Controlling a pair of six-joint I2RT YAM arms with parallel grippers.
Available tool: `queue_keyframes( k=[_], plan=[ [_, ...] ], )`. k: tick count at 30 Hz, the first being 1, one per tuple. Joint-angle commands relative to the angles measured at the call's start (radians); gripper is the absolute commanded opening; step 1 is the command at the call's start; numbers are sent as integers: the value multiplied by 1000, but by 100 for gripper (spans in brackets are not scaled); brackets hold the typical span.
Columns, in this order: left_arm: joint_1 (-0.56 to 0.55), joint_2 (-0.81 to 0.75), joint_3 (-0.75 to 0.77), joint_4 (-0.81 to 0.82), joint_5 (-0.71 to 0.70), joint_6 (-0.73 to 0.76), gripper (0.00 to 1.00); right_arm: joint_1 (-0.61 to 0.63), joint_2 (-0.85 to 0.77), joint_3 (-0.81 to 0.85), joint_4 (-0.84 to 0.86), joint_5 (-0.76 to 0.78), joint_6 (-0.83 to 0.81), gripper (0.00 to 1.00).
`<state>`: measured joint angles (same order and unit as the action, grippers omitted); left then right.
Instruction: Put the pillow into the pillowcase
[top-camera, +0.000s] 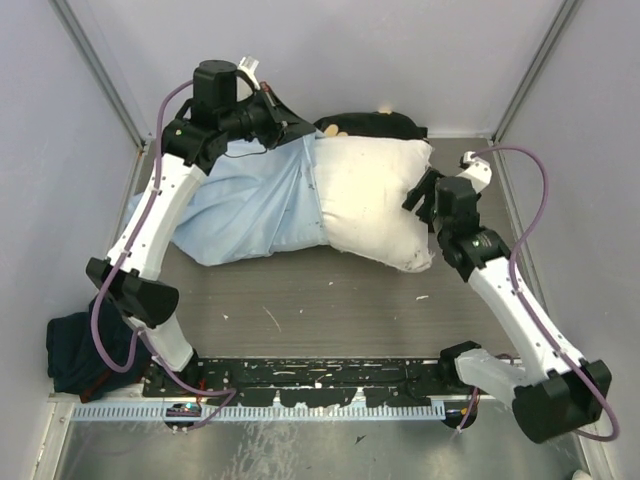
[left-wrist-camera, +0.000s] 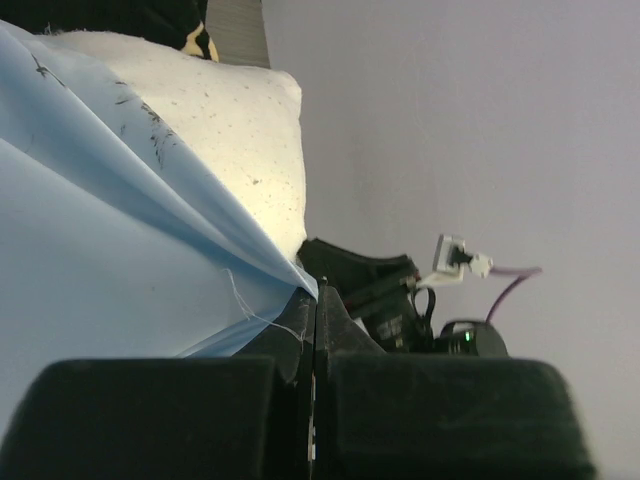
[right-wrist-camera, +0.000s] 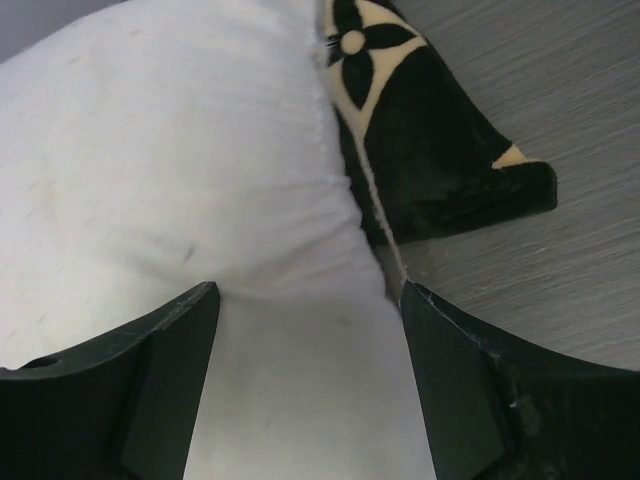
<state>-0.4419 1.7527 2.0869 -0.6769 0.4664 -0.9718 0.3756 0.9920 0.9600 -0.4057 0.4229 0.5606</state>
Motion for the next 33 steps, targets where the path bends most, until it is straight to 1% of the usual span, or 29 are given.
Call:
queue_keyframes(
  k=[1, 3, 7, 10, 12, 13, 16, 17, 18, 19, 20, 21, 22, 24, 29, 33],
  plan=[
    [1, -85, 33, 84, 62, 8, 0, -194, 106, 37, 144, -261, 70, 80],
    [2, -85, 29, 80, 68, 13, 0, -244, 125, 6, 211, -381, 84, 81],
    [2, -79, 25, 65, 79, 30, 0, -259, 172, -33, 319, -542, 114, 82],
    [2, -65, 18, 52, 102, 37, 0, -260, 217, -75, 464, -702, 185, 82],
    [-2, -61, 1, 53, 113, 43, 0, -259, 251, -96, 593, -826, 248, 81],
    [-5, -58, -5, 52, 116, 48, 0, -259, 271, -100, 638, -876, 276, 78],
    [-12, -47, -24, 45, 126, 59, 0, -254, 324, -101, 755, -994, 343, 64],
    [-15, -40, -28, 44, 133, 62, 0, -245, 337, -93, 772, -1020, 351, 56],
    [-18, -32, -31, 44, 139, 65, 0, -233, 346, -80, 781, -1043, 351, 45],
    [-22, -22, -34, 41, 142, 67, 0, -217, 354, -66, 784, -1062, 348, 31],
    [-26, -14, -37, 41, 146, 68, 0, -198, 356, -52, 785, -1074, 347, 22],
    [-31, -6, -36, 42, 148, 69, 0, -173, 356, -33, 788, -1083, 343, 9],
    [-35, 1, -33, 44, 147, 68, 0, -149, 357, -11, 777, -1086, 336, 2],
    [-47, 15, -24, 47, 148, 68, 0, -91, 369, 37, 753, -1079, 322, 1],
    [-81, 56, 15, 46, 152, 65, 0, 66, 444, 143, 761, -1073, 327, 1],
    [-111, 72, 41, 43, 153, 57, 0, 129, 520, 219, 760, -1058, 324, 1]
  ],
)
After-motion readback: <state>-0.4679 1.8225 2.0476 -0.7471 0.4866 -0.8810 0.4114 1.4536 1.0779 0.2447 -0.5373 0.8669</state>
